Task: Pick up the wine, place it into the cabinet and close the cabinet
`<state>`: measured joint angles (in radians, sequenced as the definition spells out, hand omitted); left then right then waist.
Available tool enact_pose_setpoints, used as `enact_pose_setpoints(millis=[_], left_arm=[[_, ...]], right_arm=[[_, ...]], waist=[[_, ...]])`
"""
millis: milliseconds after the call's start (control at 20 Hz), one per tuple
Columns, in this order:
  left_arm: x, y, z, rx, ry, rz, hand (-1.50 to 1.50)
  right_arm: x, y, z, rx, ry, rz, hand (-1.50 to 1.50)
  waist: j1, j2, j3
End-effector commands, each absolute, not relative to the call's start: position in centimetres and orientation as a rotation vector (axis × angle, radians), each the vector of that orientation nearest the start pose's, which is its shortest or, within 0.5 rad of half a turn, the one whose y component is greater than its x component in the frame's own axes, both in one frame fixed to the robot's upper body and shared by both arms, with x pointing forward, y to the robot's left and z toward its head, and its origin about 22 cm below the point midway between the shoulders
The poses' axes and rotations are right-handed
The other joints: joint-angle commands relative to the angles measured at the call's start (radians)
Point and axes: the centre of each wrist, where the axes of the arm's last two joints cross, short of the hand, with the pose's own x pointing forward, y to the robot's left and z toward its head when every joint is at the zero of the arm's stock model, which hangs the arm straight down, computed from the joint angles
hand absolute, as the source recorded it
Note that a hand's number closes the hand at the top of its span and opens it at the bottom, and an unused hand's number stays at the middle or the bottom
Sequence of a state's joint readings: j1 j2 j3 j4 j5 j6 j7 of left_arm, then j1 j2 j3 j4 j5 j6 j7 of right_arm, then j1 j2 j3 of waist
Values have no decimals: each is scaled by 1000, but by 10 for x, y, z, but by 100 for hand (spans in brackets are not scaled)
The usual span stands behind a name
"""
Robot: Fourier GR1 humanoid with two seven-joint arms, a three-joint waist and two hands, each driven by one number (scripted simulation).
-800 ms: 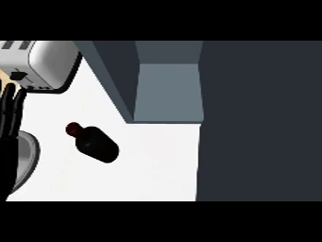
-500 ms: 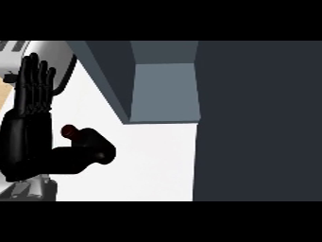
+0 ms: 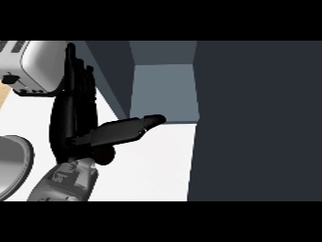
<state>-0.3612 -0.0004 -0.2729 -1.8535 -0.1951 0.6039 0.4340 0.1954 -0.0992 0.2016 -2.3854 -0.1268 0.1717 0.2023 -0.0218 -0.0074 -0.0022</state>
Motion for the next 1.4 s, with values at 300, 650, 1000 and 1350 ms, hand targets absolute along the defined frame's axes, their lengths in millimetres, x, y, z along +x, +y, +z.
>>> enact_pose_setpoints(millis=[300, 650, 1000, 1350], left_arm=[[271, 54, 192, 97, -1798, 226, -150], [263, 40, 208, 77, -1782, 235, -150], [249, 19, 227, 115, -1799, 238, -150], [251, 39, 236, 180, -1788, 283, -150]], right_arm=[[98, -209, 180, 353, -1937, 306, -150], [87, -210, 190, 345, -1940, 283, -150], [90, -207, 194, 338, -1956, 275, -150], [77, -210, 201, 324, -1939, 259, -150]], waist=[[2, 3, 3], [5, 2, 2], [13, -2, 3], [14, -2, 2]])
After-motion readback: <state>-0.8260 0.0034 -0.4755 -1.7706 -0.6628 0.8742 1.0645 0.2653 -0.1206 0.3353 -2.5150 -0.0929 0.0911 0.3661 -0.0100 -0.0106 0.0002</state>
